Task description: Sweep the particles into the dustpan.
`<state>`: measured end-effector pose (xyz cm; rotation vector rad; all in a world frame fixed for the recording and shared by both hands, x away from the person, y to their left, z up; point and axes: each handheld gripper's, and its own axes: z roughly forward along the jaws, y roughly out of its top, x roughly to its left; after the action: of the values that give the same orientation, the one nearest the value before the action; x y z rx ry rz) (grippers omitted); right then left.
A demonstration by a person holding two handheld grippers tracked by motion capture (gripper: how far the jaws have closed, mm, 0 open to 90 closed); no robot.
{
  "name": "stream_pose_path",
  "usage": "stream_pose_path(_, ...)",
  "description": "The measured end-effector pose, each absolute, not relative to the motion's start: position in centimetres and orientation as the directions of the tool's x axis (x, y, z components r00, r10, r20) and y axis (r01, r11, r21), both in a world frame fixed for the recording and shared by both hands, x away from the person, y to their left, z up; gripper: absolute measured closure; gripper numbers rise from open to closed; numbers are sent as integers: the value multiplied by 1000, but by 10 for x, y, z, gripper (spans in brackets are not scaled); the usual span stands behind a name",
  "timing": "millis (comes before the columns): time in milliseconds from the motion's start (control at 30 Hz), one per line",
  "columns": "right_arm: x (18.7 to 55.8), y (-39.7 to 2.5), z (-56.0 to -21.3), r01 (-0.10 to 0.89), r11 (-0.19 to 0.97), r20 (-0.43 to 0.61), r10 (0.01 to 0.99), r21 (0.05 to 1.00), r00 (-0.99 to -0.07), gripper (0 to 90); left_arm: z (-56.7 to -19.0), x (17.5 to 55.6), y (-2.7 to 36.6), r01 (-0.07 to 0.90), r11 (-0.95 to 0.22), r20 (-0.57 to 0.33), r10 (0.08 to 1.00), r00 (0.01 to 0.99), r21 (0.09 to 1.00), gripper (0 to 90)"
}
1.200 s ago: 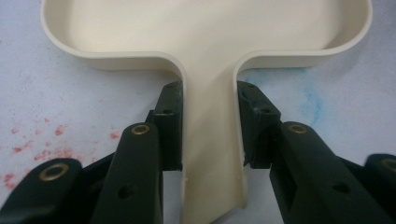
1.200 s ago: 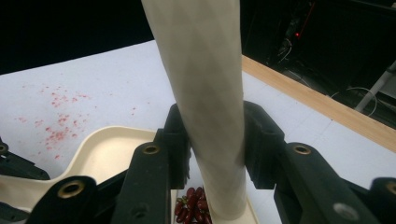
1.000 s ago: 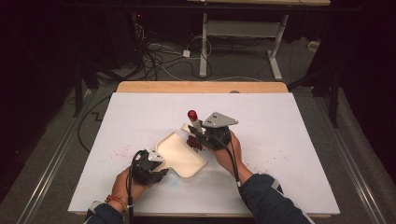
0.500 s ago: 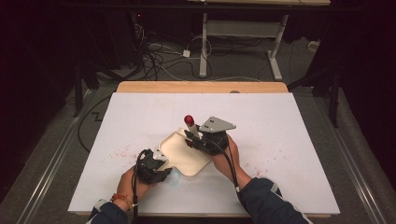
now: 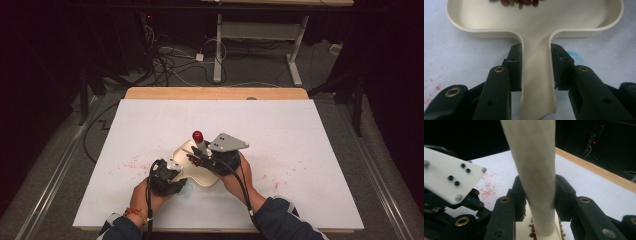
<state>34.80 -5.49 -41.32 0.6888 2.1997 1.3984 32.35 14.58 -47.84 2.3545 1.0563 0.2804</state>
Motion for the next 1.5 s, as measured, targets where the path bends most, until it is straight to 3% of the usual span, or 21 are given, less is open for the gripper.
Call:
stream_pose_path(400, 344, -58, -404, 175, 350, -67, 583, 920, -810, 701, -480, 328, 149, 620, -543, -44, 731, 681, 567, 632)
stream_pose_path(900, 349, -121, -364, 125, 257, -74, 645, 958, -761, 701, -482, 323, 161, 614, -546, -41, 727, 685, 570, 632)
stream_pose_path(1333, 383, -143, -394, 160, 336, -170, 766, 928, -619, 701, -481, 321, 171, 603, -572, -31, 711, 703, 555, 633)
stream_pose_path(1500, 390, -144, -399, 160, 338, -178, 775, 927, -606, 701, -481, 322, 172, 602, -575, -35, 706, 707, 554, 632)
